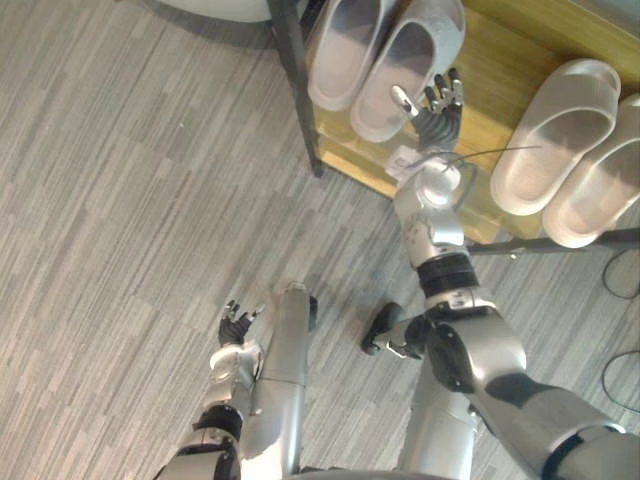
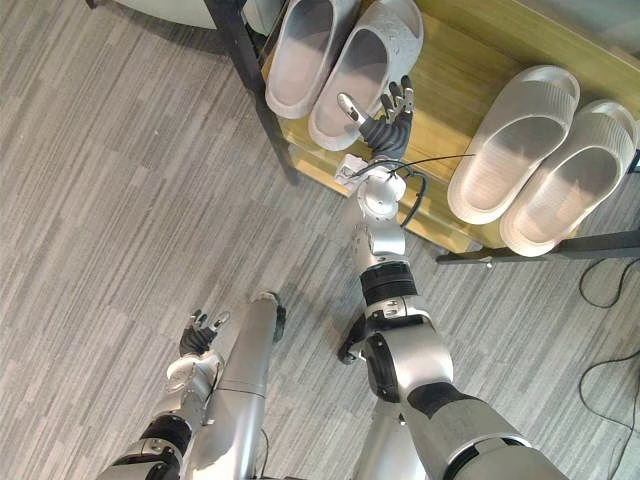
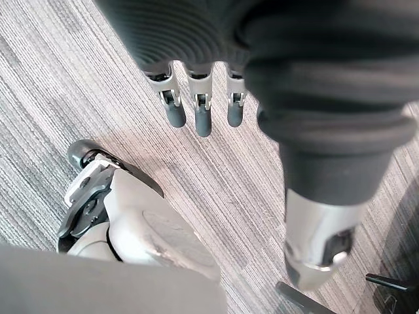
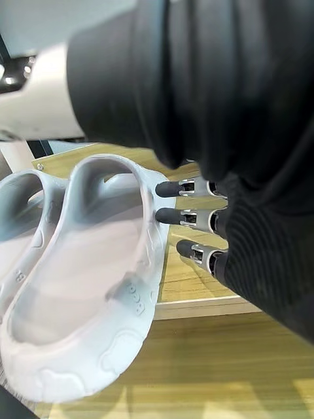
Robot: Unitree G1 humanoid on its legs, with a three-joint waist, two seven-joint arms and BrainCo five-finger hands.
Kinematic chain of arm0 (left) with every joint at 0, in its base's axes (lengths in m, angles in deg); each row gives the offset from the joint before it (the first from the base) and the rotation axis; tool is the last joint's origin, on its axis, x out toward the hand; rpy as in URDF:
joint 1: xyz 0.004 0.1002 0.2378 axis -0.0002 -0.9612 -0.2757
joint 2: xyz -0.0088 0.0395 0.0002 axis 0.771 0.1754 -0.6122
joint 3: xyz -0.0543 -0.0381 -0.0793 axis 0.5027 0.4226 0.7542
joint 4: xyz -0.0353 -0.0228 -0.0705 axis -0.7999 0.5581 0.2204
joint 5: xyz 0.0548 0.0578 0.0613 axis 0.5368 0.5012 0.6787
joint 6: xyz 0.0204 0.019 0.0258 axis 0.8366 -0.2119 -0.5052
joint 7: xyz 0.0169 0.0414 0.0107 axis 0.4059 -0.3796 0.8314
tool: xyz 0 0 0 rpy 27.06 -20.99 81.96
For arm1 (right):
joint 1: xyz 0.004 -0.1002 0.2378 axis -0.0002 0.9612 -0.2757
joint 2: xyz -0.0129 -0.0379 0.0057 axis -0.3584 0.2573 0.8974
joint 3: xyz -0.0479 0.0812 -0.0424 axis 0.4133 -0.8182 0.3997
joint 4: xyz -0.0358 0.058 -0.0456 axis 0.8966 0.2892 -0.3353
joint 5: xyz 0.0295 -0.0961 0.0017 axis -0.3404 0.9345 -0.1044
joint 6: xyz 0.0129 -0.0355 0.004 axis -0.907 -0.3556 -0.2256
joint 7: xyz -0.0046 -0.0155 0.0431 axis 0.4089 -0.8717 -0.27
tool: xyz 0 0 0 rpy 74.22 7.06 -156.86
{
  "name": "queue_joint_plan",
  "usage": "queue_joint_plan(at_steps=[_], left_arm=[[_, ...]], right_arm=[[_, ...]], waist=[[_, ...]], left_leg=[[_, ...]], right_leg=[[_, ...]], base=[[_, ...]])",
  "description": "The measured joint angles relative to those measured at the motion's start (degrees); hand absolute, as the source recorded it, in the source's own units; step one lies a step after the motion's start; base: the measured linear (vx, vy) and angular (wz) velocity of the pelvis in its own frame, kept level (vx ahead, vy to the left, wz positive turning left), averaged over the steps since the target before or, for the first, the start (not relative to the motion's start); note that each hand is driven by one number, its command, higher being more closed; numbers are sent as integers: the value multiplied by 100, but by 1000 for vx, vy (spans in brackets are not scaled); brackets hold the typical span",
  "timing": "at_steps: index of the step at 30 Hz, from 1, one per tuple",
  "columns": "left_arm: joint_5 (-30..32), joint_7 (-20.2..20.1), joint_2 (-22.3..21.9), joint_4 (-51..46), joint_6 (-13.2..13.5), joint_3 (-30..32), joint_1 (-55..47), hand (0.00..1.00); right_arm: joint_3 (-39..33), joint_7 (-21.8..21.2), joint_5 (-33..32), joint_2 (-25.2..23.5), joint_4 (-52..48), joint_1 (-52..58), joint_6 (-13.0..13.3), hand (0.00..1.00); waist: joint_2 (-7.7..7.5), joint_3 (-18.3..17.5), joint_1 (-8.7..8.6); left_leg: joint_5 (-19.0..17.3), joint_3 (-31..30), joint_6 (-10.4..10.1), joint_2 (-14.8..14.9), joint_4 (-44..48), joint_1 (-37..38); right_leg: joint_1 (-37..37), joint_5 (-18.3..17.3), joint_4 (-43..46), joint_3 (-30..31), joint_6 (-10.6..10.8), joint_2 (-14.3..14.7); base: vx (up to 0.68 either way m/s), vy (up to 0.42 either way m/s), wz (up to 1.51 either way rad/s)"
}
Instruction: Organize the slippers on the shoe rack
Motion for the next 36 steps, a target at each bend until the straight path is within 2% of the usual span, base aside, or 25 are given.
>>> queue_joint_plan(at_steps=[4,9,14,17,20,22,24,25,26,28,30,32,33,35,36], left_arm=[[-98,-6,-8,1,0,2,1,0],[-207,-43,-9,33,-1,48,0,0],[-222,-104,3,104,-15,190,3,0],[-219,-123,2,101,-25,220,-2,0],[-186,-183,18,104,-44,218,-28,0],[3,-255,20,102,-115,196,-126,0],[46,-258,26,96,-113,139,-186,0],[157,-279,18,100,-113,-75,-275,0],[166,-284,16,97,-113,-113,-297,0],[349,-369,2,105,-116,-463,-550,0],[436,-387,-4,114,-122,-669,-718,0],[606,-438,-29,270,-149,-1177,-986,0],[618,-443,-29,299,-154,-1224,-1012,0],[874,-547,-9,468,-178,-1634,-1211,0],[915,-551,-5,481,-182,-1666,-1238,0]], right_arm=[[-187,2,9,83,2,1,-9,0],[-424,24,15,454,2,2,-52,0],[-415,106,64,661,-46,34,-58,0],[-12,122,229,691,-774,353,-64,0],[620,16,729,722,-1657,929,-40,0],[1017,-185,1099,726,-2345,1753,-32,0],[1184,-311,1268,736,-2682,2300,-26,0],[1296,-538,1433,744,-2977,2985,4,0],[1326,-567,1433,743,-3009,3089,13,0],[1507,-867,1658,643,-3134,4186,17,0],[1605,-977,1662,594,-3132,4701,17,0],[1575,-1271,1750,390,-2735,5635,53,0],[1570,-1294,1787,375,-2620,5707,59,0],[1533,-1484,2067,357,-1337,6119,50,0],[1508,-1509,2115,353,-1172,6149,39,0]], waist=[[0,0,-16],[0,0,-58],[0,1,-95],[0,1,-130],[-3,2,-258],[-5,3,-365],[-8,2,-408],[-15,-4,-460],[-21,-8,-474],[-127,-100,-589],[-195,-249,-673],[-330,-582,-767],[-340,-622,-779],[-341,-906,-938],[-340,-942,-955]], left_leg=[[20,13,2,5,-44,14],[20,42,2,30,-37,25],[18,101,5,153,-42,136],[5,180,22,245,-83,336],[-12,261,49,333,-209,681],[-11,372,51,377,-487,1207],[-7,434,57,400,-687,1553],[19,534,99,417,-1011,2053],[24,549,108,419,-1078,2138],[168,774,145,506,-1816,3000],[266,868,157,502,-2168,3343],[425,1081,212,496,-2893,4096],[444,1102,219,497,-2980,4185],[689,1214,247,450,-3789,4895],[737,1237,257,440,-3900,4982]], right_leg=[[2,24,-27,1,-43,3],[8,64,-57,10,-99,17],[86,125,-133,27,-134,119],[237,101,-193,91,-86,207],[548,123,-337,108,-59,280],[1017,157,-586,116,-1,307],[1341,192,-772,113,-18,322],[1793,255,-1067,121,24,354],[1868,268,-1135,120,36,362],[2654,489,-1855,124,58,492],[2950,591,-2161,132,104,520],[3575,771,-2809,199,205,615],[3651,791,-2891,205,216,629],[4294,1047,-3662,209,334,730],[4364,1089,-3766,213,347,741]], base=[[0,0,0],[16,43,-5],[0,35,-13],[-4,5,-14],[15,1,-13],[48,-3,-9],[81,2,-8],[90,7,-8],[147,32,-14],[131,41,-18],[157,62,-13],[206,78,-21],[175,67,-19],[157,74,-12],[154,78,-12]])
